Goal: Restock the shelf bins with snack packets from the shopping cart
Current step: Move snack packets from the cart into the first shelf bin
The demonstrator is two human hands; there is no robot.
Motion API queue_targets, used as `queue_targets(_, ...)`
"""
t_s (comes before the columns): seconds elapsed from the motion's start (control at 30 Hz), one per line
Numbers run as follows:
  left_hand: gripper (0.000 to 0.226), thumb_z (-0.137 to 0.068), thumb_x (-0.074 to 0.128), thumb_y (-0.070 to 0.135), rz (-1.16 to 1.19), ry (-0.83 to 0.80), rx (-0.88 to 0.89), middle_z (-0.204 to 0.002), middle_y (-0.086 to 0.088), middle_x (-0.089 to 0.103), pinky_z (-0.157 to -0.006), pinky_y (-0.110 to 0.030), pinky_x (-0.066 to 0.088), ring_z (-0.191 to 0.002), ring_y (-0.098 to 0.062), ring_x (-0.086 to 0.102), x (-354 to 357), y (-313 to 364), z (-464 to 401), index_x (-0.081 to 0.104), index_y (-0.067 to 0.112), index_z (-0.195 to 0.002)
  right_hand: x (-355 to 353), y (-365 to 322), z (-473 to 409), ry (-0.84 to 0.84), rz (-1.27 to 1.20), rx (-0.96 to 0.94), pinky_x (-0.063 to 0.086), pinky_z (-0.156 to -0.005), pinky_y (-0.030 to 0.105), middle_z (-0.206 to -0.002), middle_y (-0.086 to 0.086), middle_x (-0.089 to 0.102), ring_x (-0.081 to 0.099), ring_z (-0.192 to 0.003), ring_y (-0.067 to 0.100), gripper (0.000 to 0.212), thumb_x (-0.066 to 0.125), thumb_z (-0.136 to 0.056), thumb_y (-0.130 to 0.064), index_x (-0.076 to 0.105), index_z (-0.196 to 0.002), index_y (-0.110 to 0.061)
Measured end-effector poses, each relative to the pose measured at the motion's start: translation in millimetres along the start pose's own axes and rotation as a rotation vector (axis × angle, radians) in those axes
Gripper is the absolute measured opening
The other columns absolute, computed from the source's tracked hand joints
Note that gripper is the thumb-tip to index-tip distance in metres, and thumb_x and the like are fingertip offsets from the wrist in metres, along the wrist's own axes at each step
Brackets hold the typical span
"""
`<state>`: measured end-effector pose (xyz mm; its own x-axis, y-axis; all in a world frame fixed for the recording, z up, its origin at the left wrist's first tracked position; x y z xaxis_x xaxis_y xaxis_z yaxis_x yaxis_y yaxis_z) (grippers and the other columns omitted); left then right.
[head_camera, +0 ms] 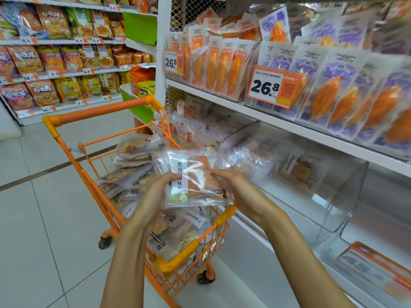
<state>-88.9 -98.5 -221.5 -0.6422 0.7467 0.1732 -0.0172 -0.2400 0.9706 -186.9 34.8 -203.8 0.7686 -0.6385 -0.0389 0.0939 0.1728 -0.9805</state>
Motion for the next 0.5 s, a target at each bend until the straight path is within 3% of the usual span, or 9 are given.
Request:
queue_targets(0.03,0.025,-0.090,0.054,0.014,-0.014,-0.037,0.000,-0.064,0.001,0.069,-0.061,-0.026,0.052,-0.057,-0.014,0.064,11,-1,-1,0.069,0.014,-0.071,-11,4,1,0.028,0.031,-0.008,0.042,-0.094,0.027,-0.102,-0.006,0.066,0.062,-0.099,0.010,0.022,0.058,-0.092,-0.025,0.062,-0.110,-0.013)
queue_targets(0.13,0.016,-0.080,0.062,0.030,-0.090,-0.106,0.043,-0.076,-0.001,0.069,-0.082,-0.040,0.048,-0.072,-0.019,0.064,48,0,-3,0.069,0.016,-0.077,-46,10,14,0.136,0.047,-0.045,0.046,-0.100,0.034,-0.112,0.000,0.070,0.067,-0.101,0.013,0.046,0.066,-0.085,-0.028,0.052,-0.127,-0.014)
queue_targets(0.2,0.027,-0.074,0.062,0.038,-0.164,-0.145,0.074,-0.082,-0.002,0.066,-0.083,-0.038,0.045,-0.081,-0.022,0.061,73,2,-5,0.063,0.015,-0.088,-70,7,24,0.186,0.035,-0.077,0.047,-0.098,0.033,-0.111,-0.001,0.070,0.067,-0.101,0.013,0.035,0.061,-0.091,-0.018,0.052,-0.125,-0.017)
queue_targets(0.27,0.014,-0.085,0.058,0.029,-0.265,-0.216,0.119,-0.094,-0.001,0.062,-0.080,-0.029,0.046,-0.091,-0.020,0.059,104,5,-14,0.059,0.020,-0.096,-97,5,34,0.256,0.048,-0.107,0.048,-0.092,0.029,-0.106,0.000,0.069,0.065,-0.100,0.015,0.026,0.058,-0.093,-0.012,0.057,-0.118,-0.016)
queue_targets(0.33,0.028,-0.083,0.058,0.032,-0.411,-0.305,0.176,-0.113,-0.003,0.057,-0.092,-0.032,0.046,-0.105,-0.019,0.057,138,10,-28,0.058,0.023,-0.109,-122,6,42,0.357,0.066,-0.162,0.048,-0.084,0.022,-0.108,0.003,0.067,0.063,-0.098,0.013,0.029,0.055,-0.093,-0.006,0.056,-0.120,-0.014)
queue_targets(0.4,0.039,-0.085,0.059,0.032,-0.593,-0.387,0.233,-0.123,-0.007,0.058,-0.101,-0.039,0.044,-0.114,-0.024,0.056,173,15,-42,0.058,0.019,-0.121,-147,9,46,0.521,0.039,-0.201,0.048,-0.080,0.018,-0.115,0.003,0.064,0.062,-0.101,0.011,0.034,0.055,-0.092,-0.002,0.050,-0.123,-0.015)
queue_targets(0.5,0.039,-0.087,0.062,0.027,-0.740,-0.374,0.280,-0.124,-0.008,0.061,-0.099,-0.040,0.045,-0.114,-0.028,0.057,219,10,-62,0.055,0.014,-0.123,-184,20,46,0.836,0.021,-0.188,0.048,-0.092,0.033,-0.116,0.005,0.057,0.058,-0.106,0.019,0.042,0.058,-0.089,-0.002,0.037,-0.123,-0.016)
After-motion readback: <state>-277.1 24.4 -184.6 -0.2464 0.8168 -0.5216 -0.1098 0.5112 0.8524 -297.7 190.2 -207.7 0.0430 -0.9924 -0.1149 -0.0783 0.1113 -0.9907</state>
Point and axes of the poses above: each hand's wrist, its own z-axis away from the middle knuckle, its own x-axis out of the palm, y = z × x, the point moved 6 cm from there along -z, towards the middle knuckle
